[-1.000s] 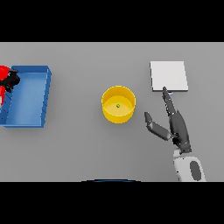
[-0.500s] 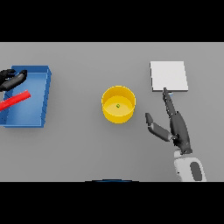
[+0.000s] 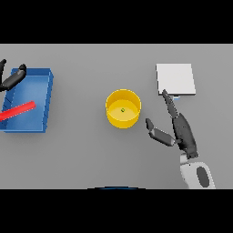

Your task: Pick up the red beaker and tilt it to pour out 1 green nut into yellow bowl. Pick up the yellow bowl and place it on the metallic measuring scale.

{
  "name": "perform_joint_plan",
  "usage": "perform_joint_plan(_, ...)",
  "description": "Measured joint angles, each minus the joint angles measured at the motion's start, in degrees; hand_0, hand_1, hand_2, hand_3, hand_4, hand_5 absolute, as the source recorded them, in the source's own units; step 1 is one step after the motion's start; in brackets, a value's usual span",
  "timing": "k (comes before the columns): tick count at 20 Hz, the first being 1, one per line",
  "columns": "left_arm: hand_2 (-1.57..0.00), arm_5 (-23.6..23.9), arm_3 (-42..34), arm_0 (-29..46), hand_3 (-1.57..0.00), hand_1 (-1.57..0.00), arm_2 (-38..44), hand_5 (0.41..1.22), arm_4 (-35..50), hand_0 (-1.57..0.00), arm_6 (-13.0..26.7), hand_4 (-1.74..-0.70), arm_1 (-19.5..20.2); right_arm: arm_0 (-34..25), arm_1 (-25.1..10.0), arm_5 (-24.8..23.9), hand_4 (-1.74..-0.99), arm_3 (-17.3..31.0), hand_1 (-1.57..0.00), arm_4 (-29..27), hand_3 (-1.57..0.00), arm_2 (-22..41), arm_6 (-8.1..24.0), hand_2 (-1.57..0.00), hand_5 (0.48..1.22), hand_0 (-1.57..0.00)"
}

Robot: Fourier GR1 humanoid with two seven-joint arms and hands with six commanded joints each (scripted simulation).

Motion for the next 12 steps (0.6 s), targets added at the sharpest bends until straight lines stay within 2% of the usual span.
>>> perform_joint_plan(3,-0.01,0.06,-0.77,-0.08,-0.01,-0.01,0.06,0.676,0.25,-0.01,0.32,-0.72,0.22,-4.43,-5.76,5.32,-1.190,1.88,0.00,3.29,0.00,2.06,0.75,0.00,0.716,0.00)
perform_joint_plan(6,-0.01,-0.32,-0.53,0.39,0.00,-0.01,0.51,0.664,1.16,-0.01,-1.47,-0.72,-0.61,-11.00,-11.43,9.54,-1.220,3.17,0.00,12.09,0.00,7.09,3.58,0.00,0.701,0.00)
perform_joint_plan(10,0.00,-0.66,-0.35,0.19,0.00,0.00,0.55,0.672,1.39,0.00,-1.04,-0.71,-0.48,-20.39,-15.88,13.69,-1.228,7.54,0.00,22.27,0.00,14.89,0.45,0.00,0.703,0.00)
perform_joint_plan(11,0.00,-0.68,-0.20,-0.09,0.00,0.00,0.42,0.676,1.18,0.00,-1.36,-0.71,-0.79,-21.78,-17.08,15.03,-1.223,8.13,0.00,23.68,0.00,16.26,-0.84,0.00,0.705,0.00)
perform_joint_plan(12,0.00,-0.73,0.17,-0.22,0.00,0.00,0.26,0.680,1.31,0.00,-0.98,-0.71,-1.40,-23.69,-17.26,16.29,-1.216,9.63,0.00,25.12,0.00,17.74,-0.72,0.00,0.706,0.00)
